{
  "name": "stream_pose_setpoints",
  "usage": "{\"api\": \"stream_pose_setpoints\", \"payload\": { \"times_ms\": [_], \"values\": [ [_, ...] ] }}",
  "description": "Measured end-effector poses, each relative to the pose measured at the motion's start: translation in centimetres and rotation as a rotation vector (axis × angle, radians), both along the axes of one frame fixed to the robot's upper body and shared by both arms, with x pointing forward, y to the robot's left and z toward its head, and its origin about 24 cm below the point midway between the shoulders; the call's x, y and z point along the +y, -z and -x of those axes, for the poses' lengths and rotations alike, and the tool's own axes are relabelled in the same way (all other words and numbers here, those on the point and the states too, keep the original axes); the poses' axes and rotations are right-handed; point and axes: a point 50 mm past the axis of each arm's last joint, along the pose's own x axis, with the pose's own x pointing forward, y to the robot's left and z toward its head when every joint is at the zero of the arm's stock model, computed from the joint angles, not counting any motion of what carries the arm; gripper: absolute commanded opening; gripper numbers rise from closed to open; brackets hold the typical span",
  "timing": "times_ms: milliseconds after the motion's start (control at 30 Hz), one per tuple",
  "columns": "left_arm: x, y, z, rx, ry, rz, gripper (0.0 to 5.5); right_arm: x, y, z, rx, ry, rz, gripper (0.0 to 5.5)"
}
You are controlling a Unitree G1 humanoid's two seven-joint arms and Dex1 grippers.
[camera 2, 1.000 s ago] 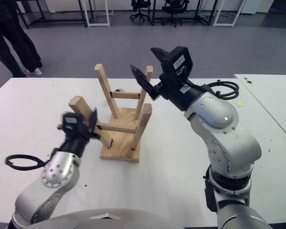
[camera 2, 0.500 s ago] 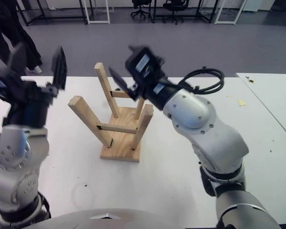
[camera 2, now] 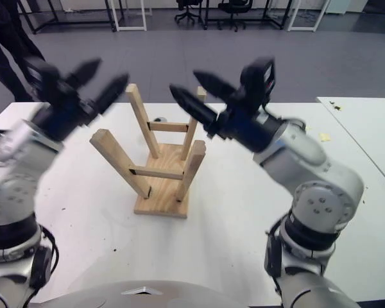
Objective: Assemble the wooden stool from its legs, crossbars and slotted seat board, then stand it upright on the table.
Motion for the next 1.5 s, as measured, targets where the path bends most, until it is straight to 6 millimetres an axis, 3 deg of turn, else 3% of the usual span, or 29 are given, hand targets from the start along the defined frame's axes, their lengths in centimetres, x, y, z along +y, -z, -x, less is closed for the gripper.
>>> {"api": "stream_pose_setpoints", "payload": {
  "times_ms": [33,300,333,433,467,500,533,633,700,733,867,900,967,1033,1100,1167,1200,1267,1367,1467,1500],
  "values": [
    [-0.5,0.4,-0.2,-0.066,0.0,-0.045,4.04,0.2,2.1,-0.1,0.076,0.01,0.051,3.41],
    [-1.4,0.9,-1.2,-0.2,-0.014,-0.071,4.04,-0.2,2.0,-1.1,0.053,0.092,0.034,3.41],
    [-1.4,0.4,-1.6,-0.183,-0.008,-0.08,4.04,-0.3,1.3,-1.1,0.049,0.085,-0.011,3.41],
    [-0.2,-3.2,-2.0,-0.187,-0.001,0.011,4.04,-1.6,-3.6,-1.6,-0.126,0.095,-0.156,3.41],
    [1.2,-6.3,-1.7,-0.271,-0.022,0.052,4.04,-3.1,-4.1,-2.3,-0.149,0.178,-0.118,3.41],
    [2.3,-8.2,-1.0,-0.336,-0.044,0.058,4.04,-4.1,-3.9,-2.7,-0.171,0.244,-0.039,3.41],
    [3.0,-8.7,-0.6,-0.35,-0.062,0.051,4.04,-4.6,-3.1,-3.0,-0.184,0.279,0.066,3.41],
    [4.5,-6.6,-0.5,-0.261,-0.11,0.04,4.04,-4.6,1.3,-3.5,-0.149,0.28,0.357,3.41],
    [7.2,-2.7,0.0,-0.104,-0.216,0.031,4.04,-3.3,5.4,-2.3,-0.117,0.144,0.527,3.41],
    [8.7,-0.6,0.6,-0.022,-0.284,0.004,4.04,-2.2,6.0,-1.6,-0.119,0.065,0.532,3.41],
    [13.5,7.8,5.5,0.338,-0.504,-0.282,4.04,2.9,5.2,1.6,-0.25,-0.209,0.467,3.41],
    [13.6,10.3,6.7,0.457,-0.49,-0.354,4.04,4.7,4.4,2.3,-0.3,-0.246,0.399,3.41],
    [12.5,13.4,8.3,0.586,-0.446,-0.42,4.04,6.0,2.4,2.4,-0.377,-0.213,0.331,3.41],
    [10.9,15.1,9.6,0.653,-0.393,-0.472,4.04,4.0,0.0,1.1,-0.431,-0.042,0.328,3.41],
    [9.7,15.9,10.5,0.682,-0.348,-0.516,4.04,0.7,-3.7,-0.3,-0.499,0.133,0.284,3.41],
    [9.0,16.6,11.0,0.724,-0.327,-0.56,4.04,-4.3,-7.4,-2.3,-0.539,0.378,0.253,3.41],
    [8.7,16.7,10.8,0.717,-0.329,-0.576,4.04,-6.5,-7.5,-3.3,-0.53,0.484,0.288,3.41],
    [8.3,16.9,9.9,0.7,-0.338,-0.579,4.04,-8.8,-2.9,-5.6,-0.382,0.541,0.364,3.41],
    [7.1,17.4,7.3,0.655,-0.366,-0.511,4.04,-10.0,7.9,-7.7,-0.106,0.533,0.501,3.41],
    [4.9,18.1,3.9,0.606,-0.359,-0.454,4.04,-8.1,18.1,-6.8,0.107,0.35,0.661,3.41],
    [4.0,18.6,2.6,0.597,-0.352,-0.443,4.04,-6.8,20.1,-6.0,0.105,0.257,0.679,3.41]
  ]
}}
